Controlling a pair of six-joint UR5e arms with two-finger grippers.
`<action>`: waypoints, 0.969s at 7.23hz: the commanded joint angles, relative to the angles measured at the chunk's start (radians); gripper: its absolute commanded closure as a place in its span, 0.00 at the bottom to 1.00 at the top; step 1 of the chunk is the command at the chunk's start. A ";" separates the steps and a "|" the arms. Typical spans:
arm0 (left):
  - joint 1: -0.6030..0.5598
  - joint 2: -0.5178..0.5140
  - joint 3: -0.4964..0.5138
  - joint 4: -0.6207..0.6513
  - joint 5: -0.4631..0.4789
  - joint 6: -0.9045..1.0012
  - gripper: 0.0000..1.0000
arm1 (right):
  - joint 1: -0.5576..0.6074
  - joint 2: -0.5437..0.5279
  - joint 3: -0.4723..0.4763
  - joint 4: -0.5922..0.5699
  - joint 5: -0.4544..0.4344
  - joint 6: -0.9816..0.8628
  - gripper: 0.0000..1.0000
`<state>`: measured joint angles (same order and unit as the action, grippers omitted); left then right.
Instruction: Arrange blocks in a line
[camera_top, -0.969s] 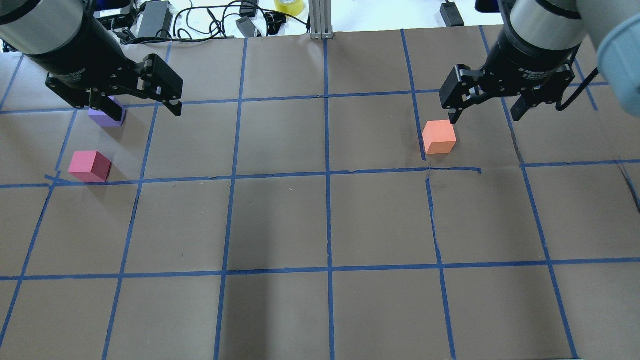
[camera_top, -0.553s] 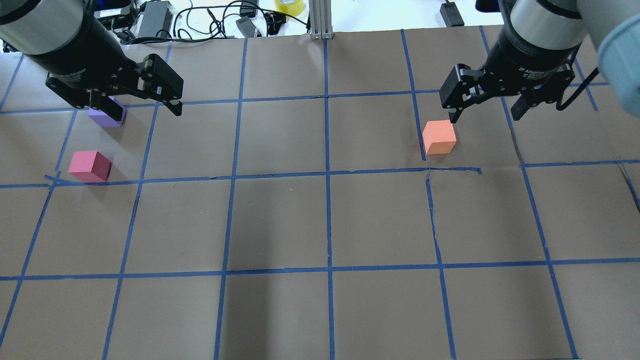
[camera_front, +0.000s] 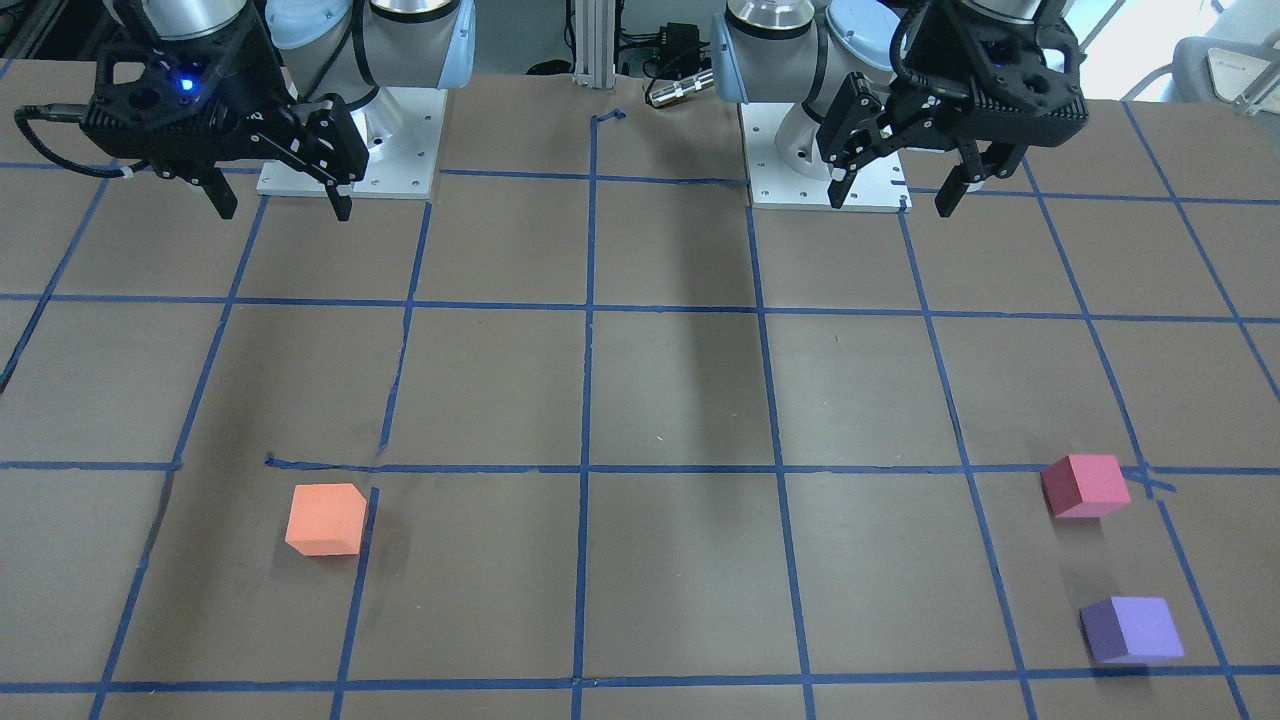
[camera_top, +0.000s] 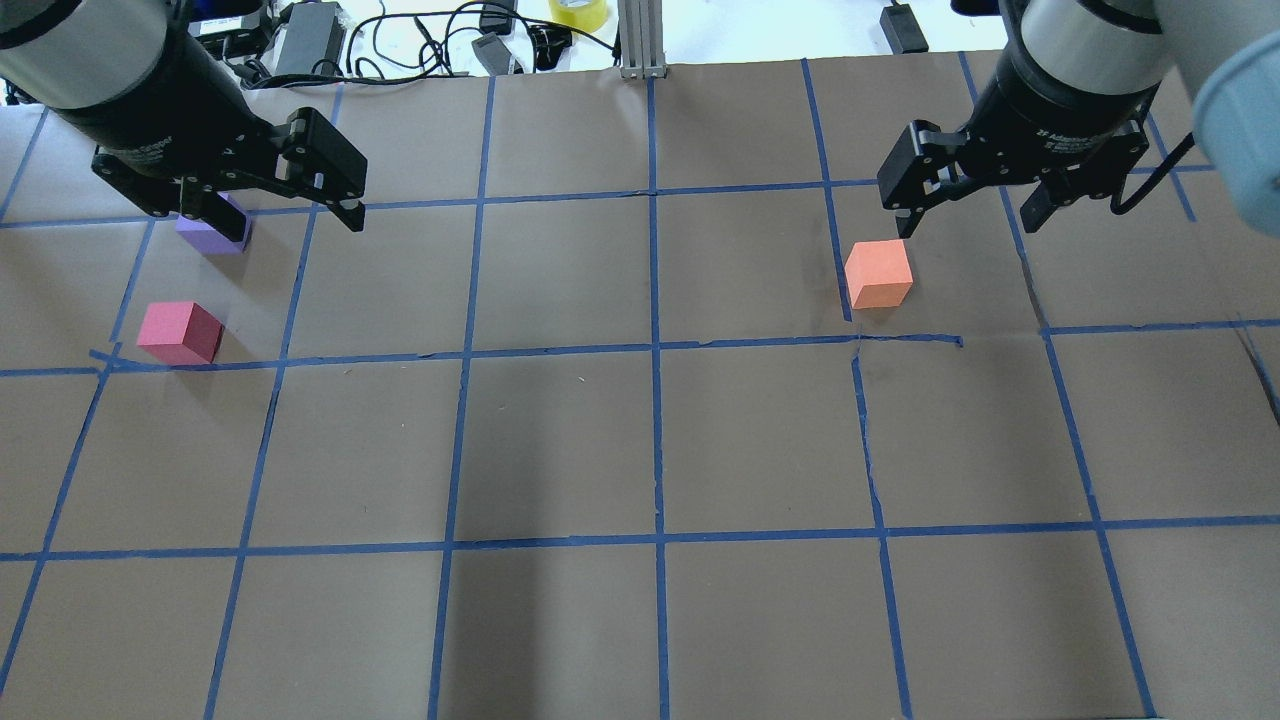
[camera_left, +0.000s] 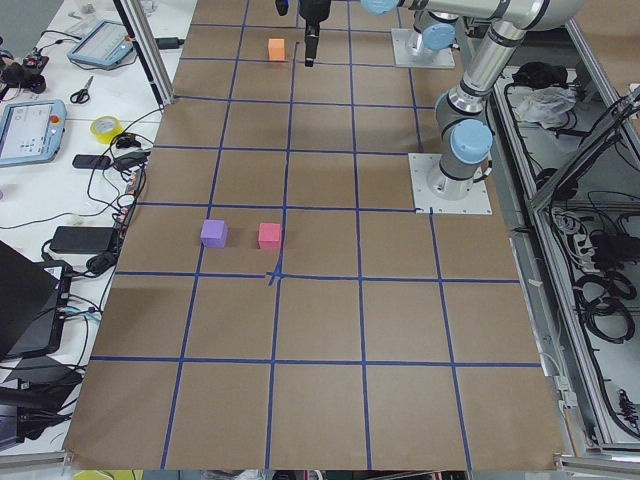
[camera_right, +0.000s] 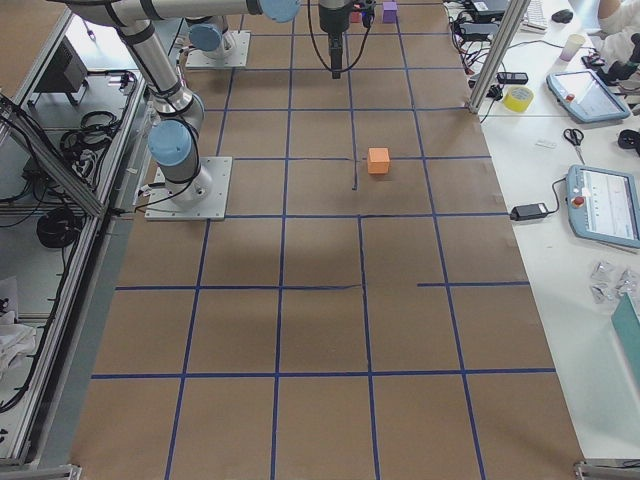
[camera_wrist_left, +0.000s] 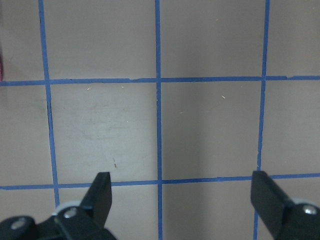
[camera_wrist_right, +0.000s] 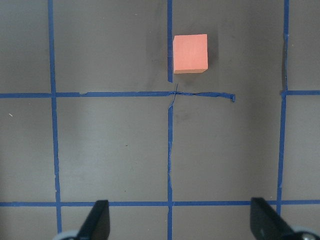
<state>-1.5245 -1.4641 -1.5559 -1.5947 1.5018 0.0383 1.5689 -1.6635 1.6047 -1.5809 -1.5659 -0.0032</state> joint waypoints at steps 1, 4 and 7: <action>0.001 -0.001 -0.001 -0.001 0.000 0.000 0.00 | 0.000 0.002 0.003 -0.004 0.001 0.000 0.00; 0.000 -0.001 0.000 -0.001 0.000 0.000 0.00 | -0.010 0.013 -0.002 -0.005 0.000 0.000 0.00; 0.000 0.001 -0.001 -0.001 0.000 0.000 0.00 | -0.012 0.031 0.006 -0.008 -0.015 -0.007 0.00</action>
<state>-1.5248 -1.4641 -1.5567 -1.5953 1.5024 0.0383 1.5592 -1.6425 1.6085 -1.5847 -1.5725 -0.0039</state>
